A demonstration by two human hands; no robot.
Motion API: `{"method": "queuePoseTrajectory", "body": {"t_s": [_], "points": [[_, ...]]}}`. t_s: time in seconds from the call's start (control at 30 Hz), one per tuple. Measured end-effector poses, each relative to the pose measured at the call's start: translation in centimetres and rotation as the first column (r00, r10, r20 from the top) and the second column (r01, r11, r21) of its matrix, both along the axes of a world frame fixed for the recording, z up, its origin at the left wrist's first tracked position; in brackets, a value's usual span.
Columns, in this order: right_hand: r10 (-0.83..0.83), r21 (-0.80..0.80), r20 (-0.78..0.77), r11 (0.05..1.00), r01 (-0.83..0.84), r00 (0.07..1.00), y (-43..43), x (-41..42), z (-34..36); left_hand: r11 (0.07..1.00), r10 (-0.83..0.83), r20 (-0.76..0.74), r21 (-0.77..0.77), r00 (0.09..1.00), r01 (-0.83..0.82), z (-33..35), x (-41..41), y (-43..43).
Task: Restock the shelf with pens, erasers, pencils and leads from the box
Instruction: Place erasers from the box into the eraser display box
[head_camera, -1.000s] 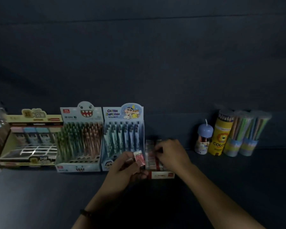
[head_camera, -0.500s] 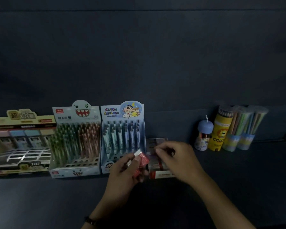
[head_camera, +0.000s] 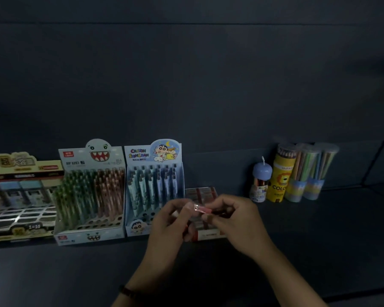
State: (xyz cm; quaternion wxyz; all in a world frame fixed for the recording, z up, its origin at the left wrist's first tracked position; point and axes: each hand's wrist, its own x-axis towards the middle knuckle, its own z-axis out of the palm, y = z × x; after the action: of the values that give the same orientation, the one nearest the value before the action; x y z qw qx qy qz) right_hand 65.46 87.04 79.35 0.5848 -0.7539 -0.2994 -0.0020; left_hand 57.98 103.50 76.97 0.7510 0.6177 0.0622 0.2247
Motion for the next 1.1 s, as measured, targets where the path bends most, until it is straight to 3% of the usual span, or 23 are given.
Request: {"method": "queuePoseTrajectory", "body": {"t_s": [0.13, 0.33, 0.43, 0.6, 0.87, 1.03, 1.1], "points": [[0.02, -0.027, 0.018, 0.999, -0.02, 1.0, -0.5, 0.5, 0.1, 0.996, 0.024, 0.01, 0.089, 1.0, -0.024, -0.6, 0.7, 0.0], [-0.054, -0.143, 0.22, 0.986, 0.087, 0.974, -1.2, 2.9, -0.2, 0.974, 0.068, 0.055, 0.211, 0.996, -0.078, -0.7, -0.1, -0.2], [-0.127, -0.217, 0.251, 0.959, 0.184, 0.96, -2.0, 4.9, 0.0, 0.966, 0.089, 0.069, 0.236, 0.994, -0.103, -1.2, -0.7, 0.2], [-0.073, -0.39, 0.279, 0.902, 0.183, 0.957, -1.5, 7.4, -0.8, 0.925, 0.095, 0.15, 0.351, 0.984, -0.143, -1.9, -1.0, 0.4], [-0.005, -0.521, 0.276, 0.839, 0.154, 0.961, 0.9, 8.0, -1.4, 0.994, 0.105, 0.157, -0.026, 0.982, -0.102, -1.2, -0.9, 0.0], [0.005, -0.583, 0.325, 0.788, 0.196, 0.946, 1.4, 7.8, -1.9, 0.99, 0.137, 0.129, -0.032, 0.982, -0.134, -0.8, -0.8, 0.0], [0.024, -0.613, 0.295, 0.772, 0.17, 0.955, 1.2, 7.8, -1.6, 0.979, 0.18, 0.118, 0.074, 0.976, -0.19, -0.5, -0.9, 0.1]]}}
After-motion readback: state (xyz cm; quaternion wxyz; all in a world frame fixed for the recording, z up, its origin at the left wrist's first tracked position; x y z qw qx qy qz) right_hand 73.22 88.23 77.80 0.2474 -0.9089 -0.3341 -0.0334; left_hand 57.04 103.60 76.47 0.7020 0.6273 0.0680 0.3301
